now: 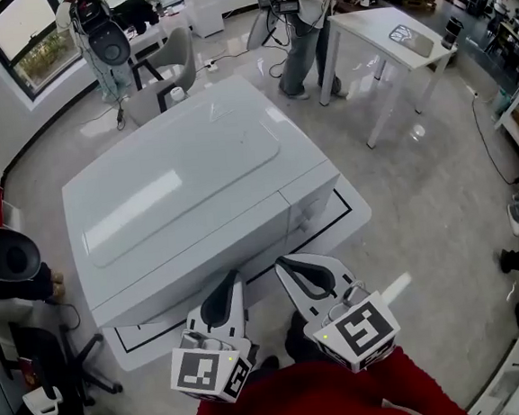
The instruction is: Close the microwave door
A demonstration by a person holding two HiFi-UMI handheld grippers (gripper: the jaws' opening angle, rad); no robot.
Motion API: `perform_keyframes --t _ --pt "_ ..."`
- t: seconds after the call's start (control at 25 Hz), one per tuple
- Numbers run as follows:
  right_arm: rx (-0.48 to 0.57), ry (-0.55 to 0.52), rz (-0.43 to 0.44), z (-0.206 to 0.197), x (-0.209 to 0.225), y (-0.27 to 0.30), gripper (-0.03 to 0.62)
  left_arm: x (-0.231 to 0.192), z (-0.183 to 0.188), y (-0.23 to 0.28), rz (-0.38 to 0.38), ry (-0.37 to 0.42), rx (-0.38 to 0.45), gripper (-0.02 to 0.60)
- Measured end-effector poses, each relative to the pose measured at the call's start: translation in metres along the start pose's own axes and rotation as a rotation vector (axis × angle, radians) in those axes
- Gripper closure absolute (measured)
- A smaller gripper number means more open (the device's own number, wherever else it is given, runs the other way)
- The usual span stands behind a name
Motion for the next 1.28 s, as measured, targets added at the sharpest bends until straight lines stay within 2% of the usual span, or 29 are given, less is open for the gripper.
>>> perform_keyframes --t 0.08,0.24,0.56,0.96,1.28 --pt "0.019 -0.020 0.013 -0.003 -0.002 -0.003 0.580 0.001 -0.003 -0.002 -0.010 -0.001 -0.002 0.573" --pt "0.025 0.030 0.042 -0.010 -0.007 -0.009 0.580 0.001 -0.006 -0.007 -0.021 -0.003 0.001 0.573" --pt "0.018 0.029 0.012 -0.016 -0.015 -0.017 0.580 0.000 -0.013 -0.016 -0.035 -0.019 -0.001 0.573" --pt "0.018 0.051 0.031 -0.027 -0.021 -0.025 0.580 0.005 -0.018 -0.023 -0.054 -0.001 0.000 0.572" --pt "0.008 0.046 0.004 -0.035 -0.025 -0.032 0.580 0.007 -0.021 -0.028 -0.057 0.012 0.012 0.574"
Point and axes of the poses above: the fingertips, and each gripper's own axes: y forward along the fingers, x to its right, z out of its top, the point moved 10 cm from there along -y, backward along the fingers, and after that the axes turned 15 degrees about -x, right-handed, at the moved point
